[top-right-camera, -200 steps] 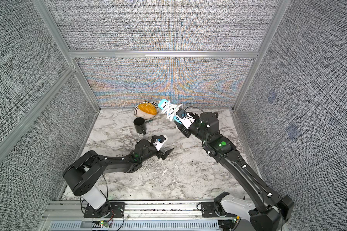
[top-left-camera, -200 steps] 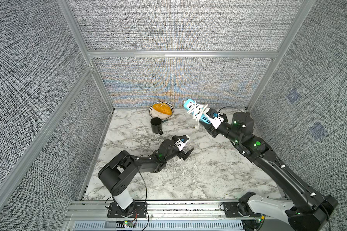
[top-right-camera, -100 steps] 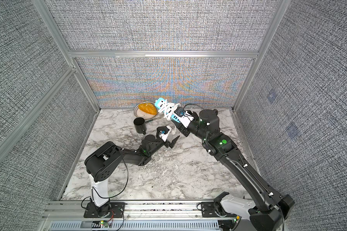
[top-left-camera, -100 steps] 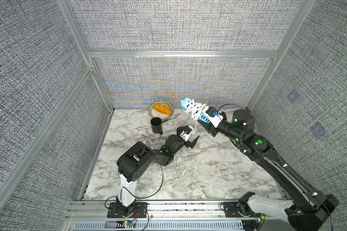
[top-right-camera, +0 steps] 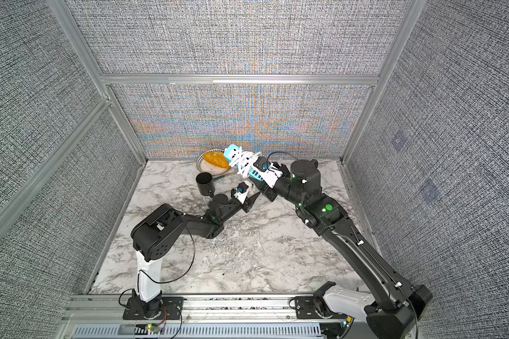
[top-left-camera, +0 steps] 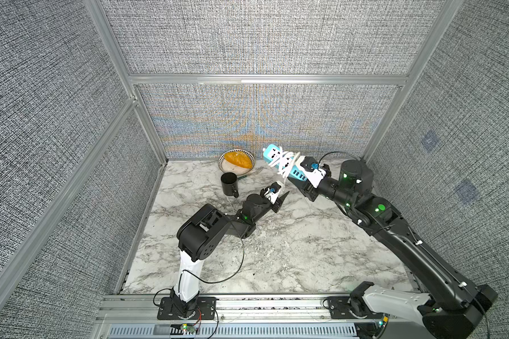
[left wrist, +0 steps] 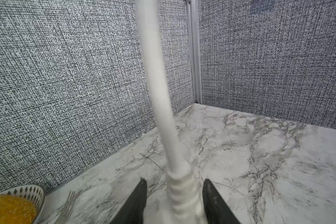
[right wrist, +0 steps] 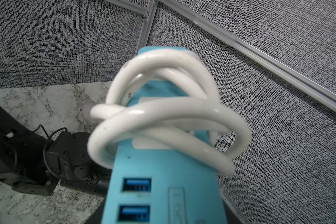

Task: Wrap the cord around the power strip
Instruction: Wrap the power cord around the power strip.

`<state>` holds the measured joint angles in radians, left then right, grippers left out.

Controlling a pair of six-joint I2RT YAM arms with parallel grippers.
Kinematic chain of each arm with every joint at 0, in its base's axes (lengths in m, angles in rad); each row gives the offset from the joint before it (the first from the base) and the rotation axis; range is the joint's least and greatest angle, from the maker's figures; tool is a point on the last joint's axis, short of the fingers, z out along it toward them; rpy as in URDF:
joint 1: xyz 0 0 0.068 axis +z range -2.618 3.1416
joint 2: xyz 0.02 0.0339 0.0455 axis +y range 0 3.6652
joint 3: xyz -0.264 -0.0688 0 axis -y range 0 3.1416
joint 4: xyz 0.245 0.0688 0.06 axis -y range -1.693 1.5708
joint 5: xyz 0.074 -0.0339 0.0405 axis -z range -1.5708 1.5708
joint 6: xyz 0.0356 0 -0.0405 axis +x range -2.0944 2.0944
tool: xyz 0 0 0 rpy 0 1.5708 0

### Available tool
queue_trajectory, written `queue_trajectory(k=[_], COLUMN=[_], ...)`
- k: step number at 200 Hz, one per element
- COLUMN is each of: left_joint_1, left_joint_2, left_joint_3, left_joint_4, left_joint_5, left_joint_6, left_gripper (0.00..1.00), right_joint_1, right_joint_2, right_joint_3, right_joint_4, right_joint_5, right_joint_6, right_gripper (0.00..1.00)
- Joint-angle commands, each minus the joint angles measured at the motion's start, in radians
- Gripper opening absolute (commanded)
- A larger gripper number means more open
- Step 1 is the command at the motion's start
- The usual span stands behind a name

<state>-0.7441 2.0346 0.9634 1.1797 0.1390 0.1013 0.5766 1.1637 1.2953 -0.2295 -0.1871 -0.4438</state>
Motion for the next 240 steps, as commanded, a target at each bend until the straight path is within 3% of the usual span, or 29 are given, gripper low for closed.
queue_trajectory(k=[1,48,101,142,171,210,240], left_joint_1=[0.005,0.009,0.009,0.009,0.009,0.006,0.005], left_joint_2=[-0.004,-0.039,-0.243,-0.44,-0.601,-0.745,-0.755], left_joint_3=[-0.003,-0.04,-0.14,-0.156,-0.136,0.04,0.179], left_joint_4=[0.0,-0.009,-0.208,-0.593,-0.849,-1.306,-1.514], left_joint_5=[0.033,0.073,0.124,0.215,0.174,0.199,0.199], left_joint_6=[0.002,0.015,0.101,0.256,0.343,0.546,0.659], left_gripper=[0.47,0.37,0.24,0.16,0.12,0.09,0.06], right_joint_1=[0.003,0.003,-0.022,-0.107,-0.131,-0.13,-0.117], right_joint_2=[-0.004,0.002,-0.003,0.026,0.056,0.103,0.117], right_joint_3=[0.009,-0.005,-0.066,-0.094,-0.124,-0.164,-0.196], right_joint_4=[0.081,0.096,0.152,0.151,0.113,0.09,0.079], right_joint_5=[0.011,0.054,0.151,0.179,0.189,0.203,0.176], right_joint_6=[0.004,0.007,0.029,0.068,0.028,0.003,-0.023], right_gripper=[0.0,0.0,0.0,0.0,0.0,0.0,0.0])
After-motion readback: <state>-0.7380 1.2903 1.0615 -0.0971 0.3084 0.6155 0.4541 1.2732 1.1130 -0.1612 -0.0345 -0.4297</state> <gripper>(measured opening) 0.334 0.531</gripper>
